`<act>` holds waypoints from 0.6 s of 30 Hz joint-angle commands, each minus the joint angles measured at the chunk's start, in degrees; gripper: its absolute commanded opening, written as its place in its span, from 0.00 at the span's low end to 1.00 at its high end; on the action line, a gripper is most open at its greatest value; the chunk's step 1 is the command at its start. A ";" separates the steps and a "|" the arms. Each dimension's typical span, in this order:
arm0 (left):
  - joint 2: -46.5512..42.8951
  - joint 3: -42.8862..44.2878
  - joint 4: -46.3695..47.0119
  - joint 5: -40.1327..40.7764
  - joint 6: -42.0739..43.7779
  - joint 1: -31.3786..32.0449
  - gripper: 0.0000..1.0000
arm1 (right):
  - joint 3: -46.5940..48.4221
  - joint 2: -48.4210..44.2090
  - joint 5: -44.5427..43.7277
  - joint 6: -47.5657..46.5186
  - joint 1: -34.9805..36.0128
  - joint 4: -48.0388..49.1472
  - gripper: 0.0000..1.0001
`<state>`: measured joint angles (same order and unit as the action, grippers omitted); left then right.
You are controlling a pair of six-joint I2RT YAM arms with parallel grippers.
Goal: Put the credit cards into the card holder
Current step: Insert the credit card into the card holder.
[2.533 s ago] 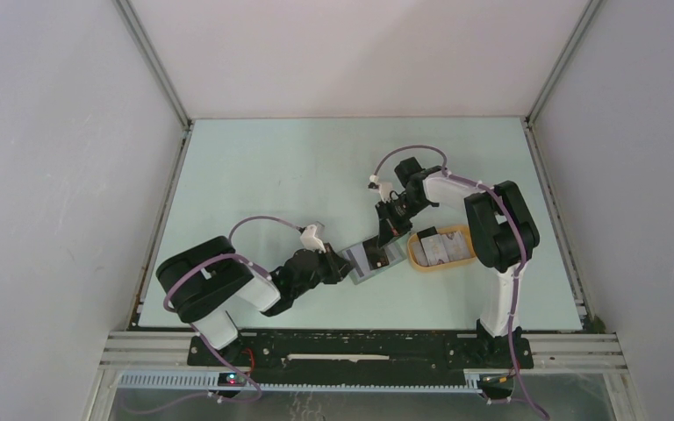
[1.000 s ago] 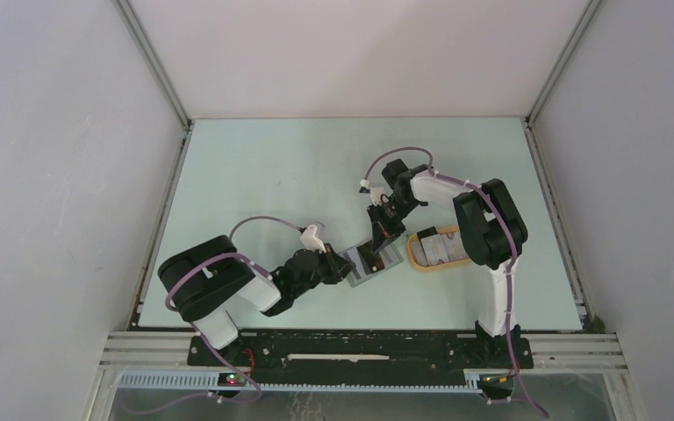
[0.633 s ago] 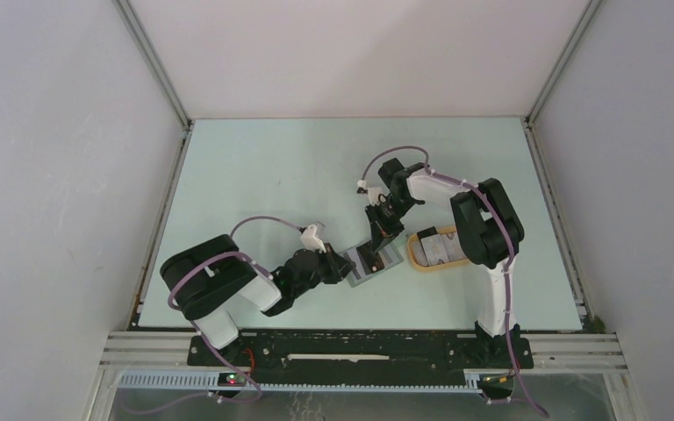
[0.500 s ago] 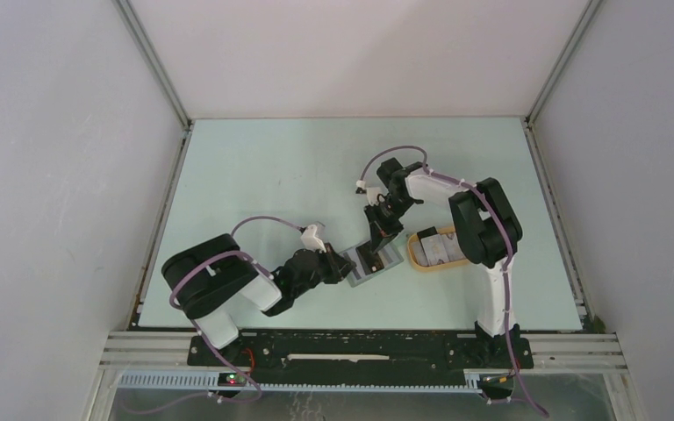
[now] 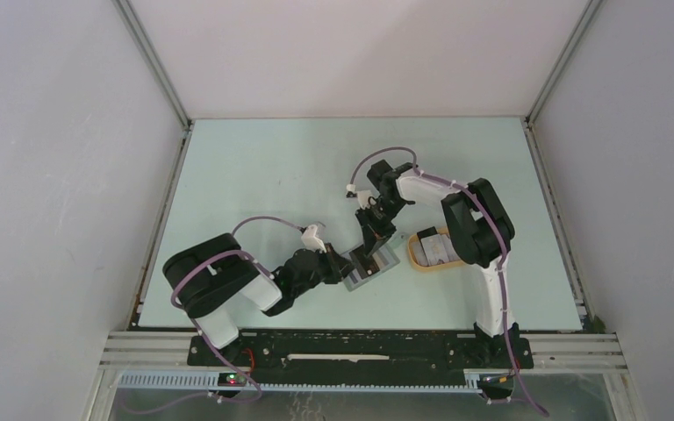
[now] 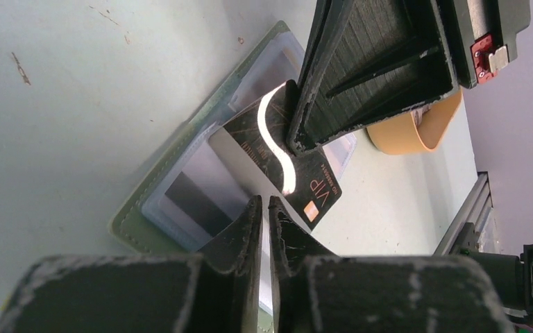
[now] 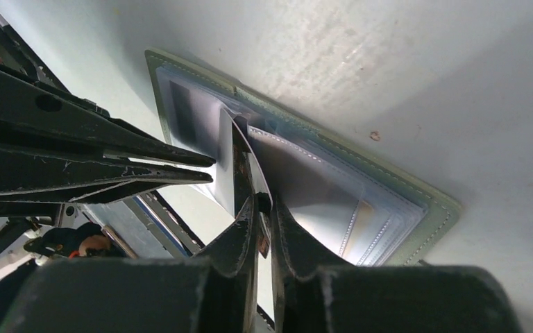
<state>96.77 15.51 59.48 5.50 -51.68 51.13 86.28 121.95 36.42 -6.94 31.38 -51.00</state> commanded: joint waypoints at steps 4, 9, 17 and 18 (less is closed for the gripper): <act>-5.41 -0.28 -2.93 -0.36 0.03 -0.95 0.20 | -0.03 0.77 -2.49 -3.60 1.35 0.29 0.24; -10.63 -1.26 -8.24 0.03 0.87 -0.90 0.25 | -0.32 -1.06 -2.16 -4.59 1.23 0.37 0.32; -15.98 -3.58 -17.52 1.07 0.59 -0.95 0.26 | -0.46 -2.95 -4.46 -5.25 1.73 0.56 0.37; -16.57 -3.94 -18.52 1.40 0.47 -0.95 0.25 | -0.45 -3.17 -4.96 -5.32 1.88 0.67 0.37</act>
<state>83.07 13.96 46.57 5.41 -51.53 50.48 86.37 121.19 37.10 -9.17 32.34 -51.37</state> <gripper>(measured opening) 0.263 0.365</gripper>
